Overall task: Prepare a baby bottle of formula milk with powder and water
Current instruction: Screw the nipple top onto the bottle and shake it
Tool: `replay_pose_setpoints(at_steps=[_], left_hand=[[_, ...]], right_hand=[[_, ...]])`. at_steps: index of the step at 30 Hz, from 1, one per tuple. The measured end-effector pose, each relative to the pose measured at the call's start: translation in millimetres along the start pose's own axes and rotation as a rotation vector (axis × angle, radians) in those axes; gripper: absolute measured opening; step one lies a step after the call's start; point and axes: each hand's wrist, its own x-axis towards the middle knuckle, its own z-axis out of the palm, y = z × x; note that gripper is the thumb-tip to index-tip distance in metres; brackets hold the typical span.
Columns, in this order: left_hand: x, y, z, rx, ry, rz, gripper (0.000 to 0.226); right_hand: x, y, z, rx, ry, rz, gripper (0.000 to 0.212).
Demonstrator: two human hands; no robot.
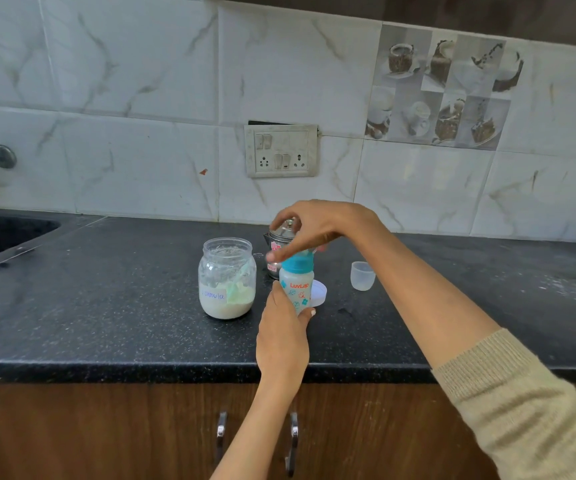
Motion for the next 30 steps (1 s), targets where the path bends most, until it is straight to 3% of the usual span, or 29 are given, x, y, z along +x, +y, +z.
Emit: replay_pose_setpoints(at_steps=[4,8,12,15,19,25,30], left_hand=[[1,0,0,0.007,-0.016,-0.004,0.063],[1,0,0,-0.006,-0.022,-0.005,0.063],[1,0,-1,-0.007,-0.023,-0.01,0.064],[0,1,-1,-0.009,-0.018,-0.013,0.063],[0,0,-1,-0.012,-0.02,-0.002,0.062],[0,-1,-1,-0.009,-0.017,0.005,0.061],[0,-1,-1,0.007,-0.016,0.019,0.06]], right_hand=[[6,2,3,0.026,-0.014,0.011,0.034],[0,-1,-7,0.105,-0.169,-0.124,0.046],[0,4,-6,0.045,-0.007,-0.037,0.055],[5,8,1,0.076,-0.063,0.049,0.046],[4,11,2,0.135,-0.064,-0.009,0.031],[5,6,0,-0.045,-0.102,-0.114,0.042],[6,6,0,-0.054,-0.116,-0.131,0.046]])
